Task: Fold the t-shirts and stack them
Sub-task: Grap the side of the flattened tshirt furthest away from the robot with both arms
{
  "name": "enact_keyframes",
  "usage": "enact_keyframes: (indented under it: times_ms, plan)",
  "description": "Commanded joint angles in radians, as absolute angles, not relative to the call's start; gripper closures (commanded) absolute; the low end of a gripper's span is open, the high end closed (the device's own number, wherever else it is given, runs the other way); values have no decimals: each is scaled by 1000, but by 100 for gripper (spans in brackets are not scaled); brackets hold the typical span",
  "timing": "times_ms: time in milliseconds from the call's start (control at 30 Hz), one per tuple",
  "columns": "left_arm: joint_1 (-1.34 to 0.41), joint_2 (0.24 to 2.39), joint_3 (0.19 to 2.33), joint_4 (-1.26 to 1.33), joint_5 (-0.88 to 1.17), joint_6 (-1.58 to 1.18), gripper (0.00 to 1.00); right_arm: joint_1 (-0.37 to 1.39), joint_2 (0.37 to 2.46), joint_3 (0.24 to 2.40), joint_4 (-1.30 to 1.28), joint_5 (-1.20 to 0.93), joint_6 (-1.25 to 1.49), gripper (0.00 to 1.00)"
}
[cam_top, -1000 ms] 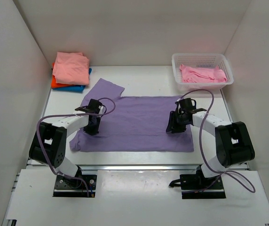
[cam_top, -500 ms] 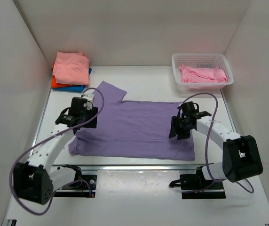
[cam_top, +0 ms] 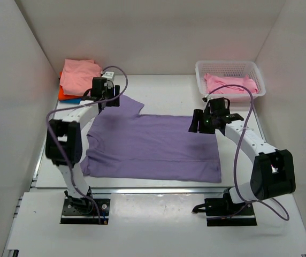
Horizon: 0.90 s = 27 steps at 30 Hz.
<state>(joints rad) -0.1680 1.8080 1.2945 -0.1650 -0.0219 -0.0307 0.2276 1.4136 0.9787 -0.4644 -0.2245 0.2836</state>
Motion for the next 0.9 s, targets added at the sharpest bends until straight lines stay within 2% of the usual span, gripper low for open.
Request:
enact_keyframes:
  times_ms: [0, 200, 333, 367, 600, 667, 733, 767, 800, 833, 867]
  plan:
    - [-138, 1958, 1524, -228, -29, -6, 23, 183, 1430, 962, -353, -195, 268, 45]
    - [-120, 2170, 1745, -351, -72, -12, 22, 83, 1469, 948, -285, -193, 268, 45]
    - [-127, 2244, 1805, -434, -75, -2, 22, 34, 1502, 963, -249, -147, 285, 44]
    - [-130, 2252, 1834, -478, -86, -5, 22, 23, 1509, 968, -233, -143, 297, 41]
    - [-118, 2402, 2055, -751, -32, -11, 22, -26, 1646, 1072, -215, -95, 327, 39]
    - [-118, 2431, 2095, -802, -11, -2, 35, -31, 1676, 1092, -195, -77, 334, 39]
    - [-120, 2448, 2108, -828, -5, -2, 67, -41, 1703, 1098, -170, -83, 348, 38]
    - [-123, 2447, 2108, -836, -5, 0, 75, -46, 1722, 1115, -164, -87, 351, 31]
    - [-121, 2451, 2106, -838, -6, -2, 94, -48, 1736, 1132, -169, -87, 353, 29]
    - [-118, 2447, 2100, -847, -6, -3, 100, -49, 1764, 1143, -166, -87, 357, 30]
    - [-118, 2451, 2102, -853, -5, -2, 100, -45, 1787, 1166, -175, -80, 356, 29]
